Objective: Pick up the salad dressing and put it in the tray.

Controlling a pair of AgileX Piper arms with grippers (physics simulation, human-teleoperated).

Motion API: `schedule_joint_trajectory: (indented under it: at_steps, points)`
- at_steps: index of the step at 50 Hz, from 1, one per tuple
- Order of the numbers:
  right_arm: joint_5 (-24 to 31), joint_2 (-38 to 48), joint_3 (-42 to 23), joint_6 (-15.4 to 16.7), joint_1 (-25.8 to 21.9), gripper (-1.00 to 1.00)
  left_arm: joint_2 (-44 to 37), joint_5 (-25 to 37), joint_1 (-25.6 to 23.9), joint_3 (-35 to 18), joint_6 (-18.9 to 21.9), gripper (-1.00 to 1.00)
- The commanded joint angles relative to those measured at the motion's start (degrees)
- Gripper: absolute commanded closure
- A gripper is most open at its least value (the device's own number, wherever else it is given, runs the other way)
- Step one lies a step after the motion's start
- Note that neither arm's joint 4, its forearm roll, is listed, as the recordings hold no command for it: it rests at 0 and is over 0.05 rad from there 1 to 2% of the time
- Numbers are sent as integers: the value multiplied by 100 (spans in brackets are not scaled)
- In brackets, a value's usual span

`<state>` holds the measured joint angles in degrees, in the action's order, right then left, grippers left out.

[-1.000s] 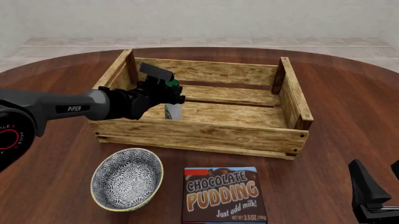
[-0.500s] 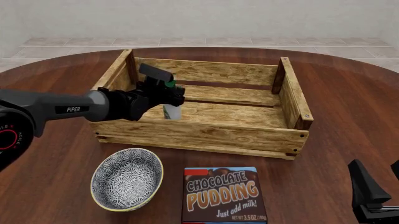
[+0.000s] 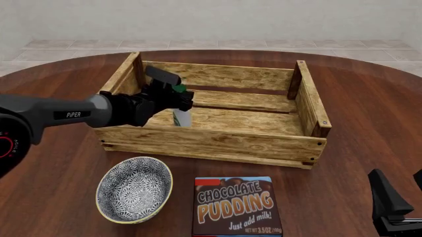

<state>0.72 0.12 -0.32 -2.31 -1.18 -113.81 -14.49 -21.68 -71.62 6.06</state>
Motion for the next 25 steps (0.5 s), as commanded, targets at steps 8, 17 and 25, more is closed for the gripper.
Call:
schedule_joint_trajectory:
  at_steps: [8, 17, 25]
  points:
    - [0, 0, 0, 0, 0, -100, 113, 90, -24, -30, 78, -100]
    - [0, 0, 0, -1, 1, -100, 220, 150, -49, -50, 98, -100]
    - [1, 0, 0, -3, 1, -100, 241, 188, -68, -99, 133, -100]
